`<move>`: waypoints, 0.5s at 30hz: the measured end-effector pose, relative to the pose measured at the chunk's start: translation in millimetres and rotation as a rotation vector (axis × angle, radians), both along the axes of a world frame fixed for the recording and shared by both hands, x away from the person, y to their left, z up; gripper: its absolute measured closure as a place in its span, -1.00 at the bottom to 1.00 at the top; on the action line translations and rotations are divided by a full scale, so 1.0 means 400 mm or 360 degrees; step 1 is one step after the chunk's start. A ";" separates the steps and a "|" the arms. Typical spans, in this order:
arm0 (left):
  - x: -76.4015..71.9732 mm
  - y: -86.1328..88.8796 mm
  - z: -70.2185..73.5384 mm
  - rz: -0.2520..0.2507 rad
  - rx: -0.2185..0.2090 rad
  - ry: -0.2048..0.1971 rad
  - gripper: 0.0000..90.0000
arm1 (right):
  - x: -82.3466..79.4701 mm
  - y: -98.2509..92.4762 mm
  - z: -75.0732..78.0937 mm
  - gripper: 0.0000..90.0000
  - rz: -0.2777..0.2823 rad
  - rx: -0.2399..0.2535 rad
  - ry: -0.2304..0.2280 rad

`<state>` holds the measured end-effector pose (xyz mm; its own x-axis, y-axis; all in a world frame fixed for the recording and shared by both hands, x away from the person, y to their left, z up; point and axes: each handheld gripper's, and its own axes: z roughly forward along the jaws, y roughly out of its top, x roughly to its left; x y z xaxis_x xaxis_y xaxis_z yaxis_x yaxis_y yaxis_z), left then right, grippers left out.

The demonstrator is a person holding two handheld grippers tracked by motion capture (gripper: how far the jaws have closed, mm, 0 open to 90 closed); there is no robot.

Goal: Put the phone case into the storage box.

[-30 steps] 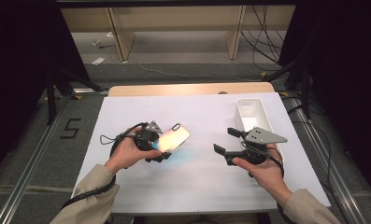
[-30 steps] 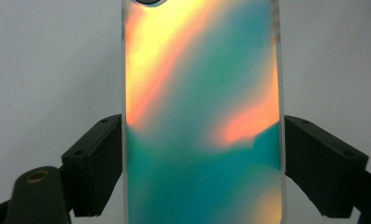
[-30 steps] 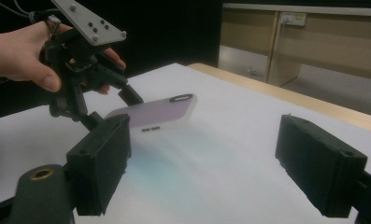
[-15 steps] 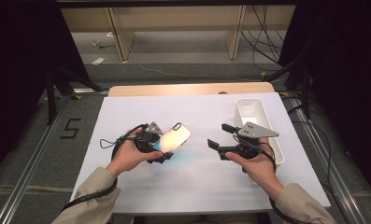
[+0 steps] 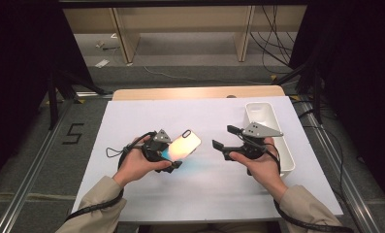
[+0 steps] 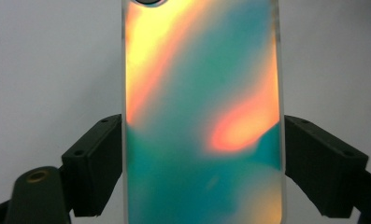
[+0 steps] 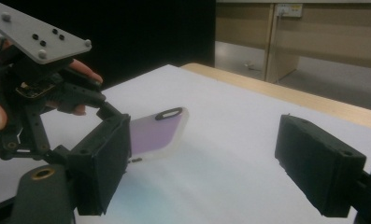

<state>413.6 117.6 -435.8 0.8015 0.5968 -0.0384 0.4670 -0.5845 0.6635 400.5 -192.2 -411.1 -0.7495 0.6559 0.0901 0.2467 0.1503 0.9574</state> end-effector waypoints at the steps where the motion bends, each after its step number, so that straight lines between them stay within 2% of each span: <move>1: -0.001 -0.001 0.000 -0.0006 -0.0006 -0.0001 -0.62 | 0.002 0.001 -0.001 -0.57 -0.0004 0.0001 0.0000; 15: -0.019 -0.024 0.004 -0.0040 -0.0019 -0.0023 -0.62 | 0.023 0.017 -0.007 -0.57 -0.0016 -0.0007 0.0036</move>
<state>405.9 108.0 -434.1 0.8167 0.5760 -0.0339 0.4427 -0.5879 0.6770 409.8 -185.3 -413.7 -0.7407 0.6637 0.1038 0.2697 0.1522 0.9508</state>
